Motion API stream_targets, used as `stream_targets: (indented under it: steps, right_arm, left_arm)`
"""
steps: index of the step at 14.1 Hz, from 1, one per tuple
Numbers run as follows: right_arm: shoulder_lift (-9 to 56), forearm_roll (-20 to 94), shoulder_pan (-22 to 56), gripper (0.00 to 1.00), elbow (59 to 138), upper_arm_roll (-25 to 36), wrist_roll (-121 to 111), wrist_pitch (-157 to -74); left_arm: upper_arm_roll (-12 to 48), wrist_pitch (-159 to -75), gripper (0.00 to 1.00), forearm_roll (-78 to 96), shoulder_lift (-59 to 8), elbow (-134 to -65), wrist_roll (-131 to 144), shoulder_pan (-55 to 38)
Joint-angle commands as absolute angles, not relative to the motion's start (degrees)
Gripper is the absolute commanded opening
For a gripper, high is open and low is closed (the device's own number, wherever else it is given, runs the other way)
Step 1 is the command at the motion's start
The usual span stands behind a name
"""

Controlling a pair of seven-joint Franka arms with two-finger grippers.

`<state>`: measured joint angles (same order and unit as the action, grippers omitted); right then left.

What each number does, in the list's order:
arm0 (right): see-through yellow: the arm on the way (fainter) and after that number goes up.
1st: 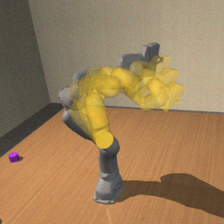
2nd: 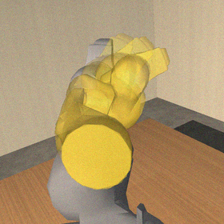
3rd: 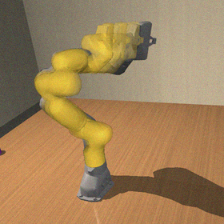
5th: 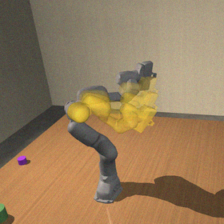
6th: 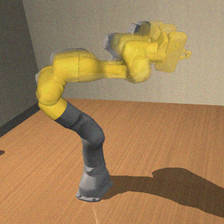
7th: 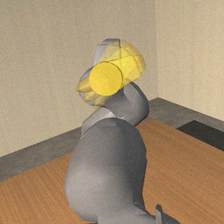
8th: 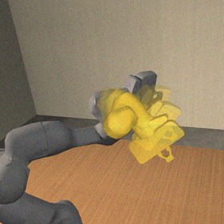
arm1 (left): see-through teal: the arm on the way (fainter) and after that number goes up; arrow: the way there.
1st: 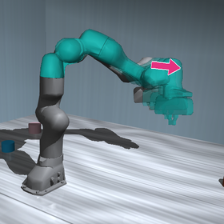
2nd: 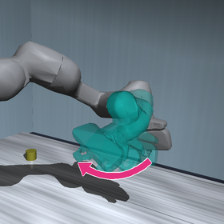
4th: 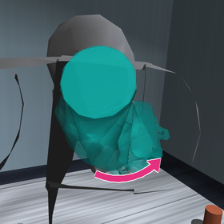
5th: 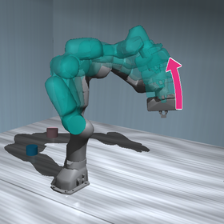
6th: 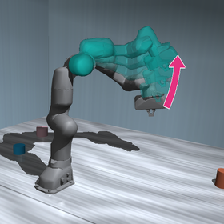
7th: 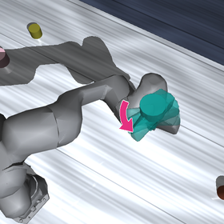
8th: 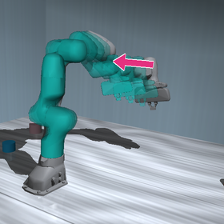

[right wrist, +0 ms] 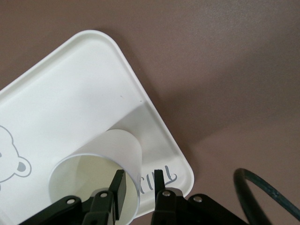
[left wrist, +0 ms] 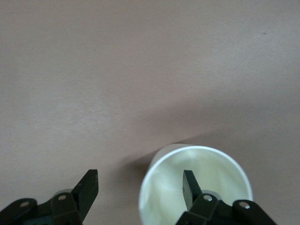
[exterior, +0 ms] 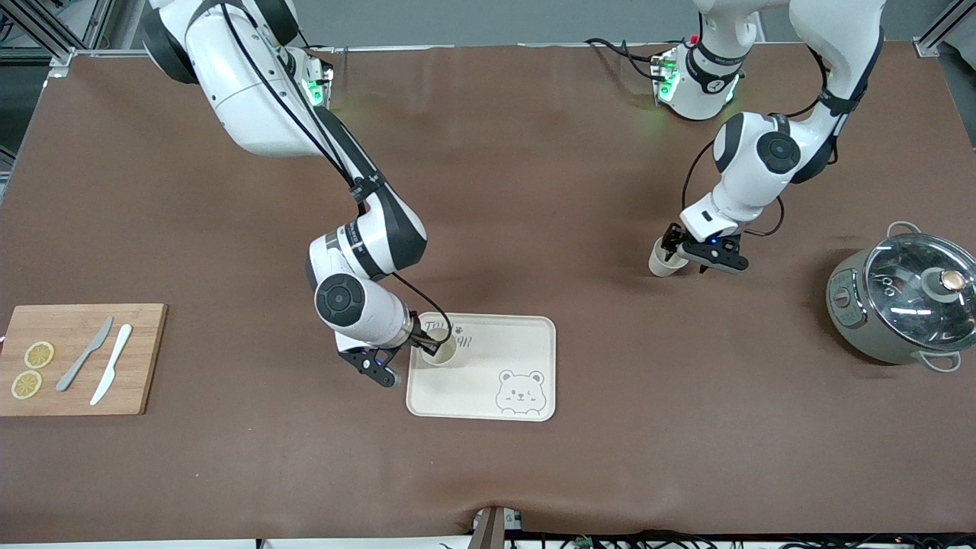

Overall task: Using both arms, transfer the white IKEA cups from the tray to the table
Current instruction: 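Open the left gripper to release the cup on the table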

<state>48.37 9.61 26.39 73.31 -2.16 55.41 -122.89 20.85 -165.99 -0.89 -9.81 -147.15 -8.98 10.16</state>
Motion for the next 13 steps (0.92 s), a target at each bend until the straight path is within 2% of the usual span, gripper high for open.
stream_targets:
  steps: [1, 2, 5, 9, 11, 13]
  right_arm:
    - [50.0, 9.8, 26.7, 0.23, 70.7, -2.1, 56.5, -122.4]
    - [50.0, 9.8, 26.8, 0.22, 70.6, -2.1, 56.5, -122.4]
    - [50.1, 9.8, 26.8, 0.00, 70.6, -2.2, 56.3, -122.3]
    - [50.0, 9.9, 26.7, 0.00, 69.6, -2.3, 56.2, -121.5]
    - [49.7, 10.0, 26.1, 0.00, 68.0, -2.5, 56.2, -117.9]
    - [49.3, 9.9, 25.6, 0.00, 64.6, -2.4, 55.6, -112.1]
  left_arm:
    - [22.0, -160.4, 0.81, -0.1, -5.2, -147.4, -10.5, 11.5]
    - [22.0, -157.7, 0.82, -0.1, -3.6, -147.0, -10.5, 11.4]
    - [22.5, -150.8, 0.83, 0.3, 0.2, -145.6, -10.2, 11.3]
    - [23.6, -139.5, 0.86, 3.5, 4.9, -141.7, -10.4, 10.9]
    - [23.6, -132.9, 0.88, 4.8, 7.1, -138.6, -10.5, 10.9]
    - [23.6, -126.2, 0.96, 6.5, 8.6, -134.5, -10.5, 10.9]
